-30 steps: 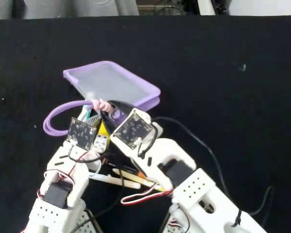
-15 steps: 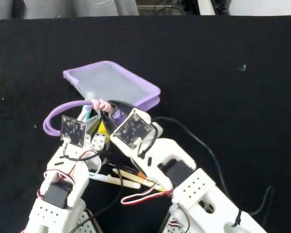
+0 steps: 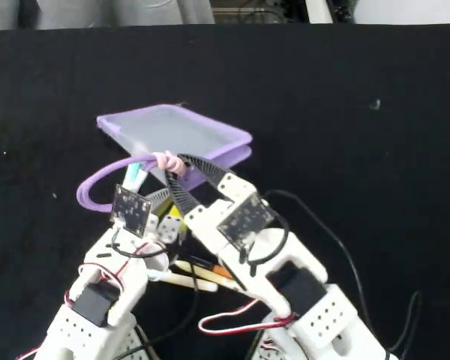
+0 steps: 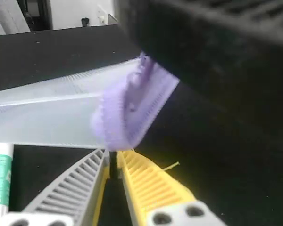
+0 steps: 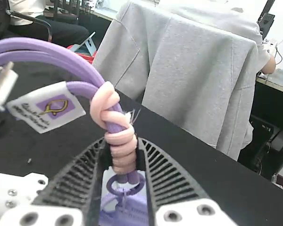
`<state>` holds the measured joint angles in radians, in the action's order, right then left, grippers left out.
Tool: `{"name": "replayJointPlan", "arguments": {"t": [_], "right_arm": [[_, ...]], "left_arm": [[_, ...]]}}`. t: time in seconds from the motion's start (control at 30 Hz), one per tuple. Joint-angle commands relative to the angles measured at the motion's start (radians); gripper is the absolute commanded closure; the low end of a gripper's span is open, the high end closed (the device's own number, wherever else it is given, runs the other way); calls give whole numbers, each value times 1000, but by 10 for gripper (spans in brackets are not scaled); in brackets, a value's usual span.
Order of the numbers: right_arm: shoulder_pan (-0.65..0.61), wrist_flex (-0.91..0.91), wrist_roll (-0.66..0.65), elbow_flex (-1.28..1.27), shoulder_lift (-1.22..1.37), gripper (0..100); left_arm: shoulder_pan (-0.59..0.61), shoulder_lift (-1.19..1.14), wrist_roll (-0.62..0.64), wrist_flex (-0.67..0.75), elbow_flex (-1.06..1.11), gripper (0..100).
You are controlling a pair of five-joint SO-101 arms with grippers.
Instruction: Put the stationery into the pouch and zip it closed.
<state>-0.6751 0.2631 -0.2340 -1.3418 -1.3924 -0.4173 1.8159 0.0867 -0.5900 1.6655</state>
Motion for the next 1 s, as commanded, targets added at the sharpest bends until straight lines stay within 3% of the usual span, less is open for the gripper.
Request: {"name": "replayJointPlan", "arguments": {"t": [0.0, 0.37, 0.63, 0.97], "right_arm": [[2, 9, 11, 4, -35, 988], [6, 9, 11, -10, -33, 988], [2, 2, -44, -33, -33, 988], [2, 9, -46, -36, -36, 988]], "left_arm": [[-15, 11, 8, 18, -94, 966], [45, 12, 12, 8, -120, 970], [-15, 12, 12, -275, -312, 970], [-38, 11, 5, -288, -294, 970]]}}
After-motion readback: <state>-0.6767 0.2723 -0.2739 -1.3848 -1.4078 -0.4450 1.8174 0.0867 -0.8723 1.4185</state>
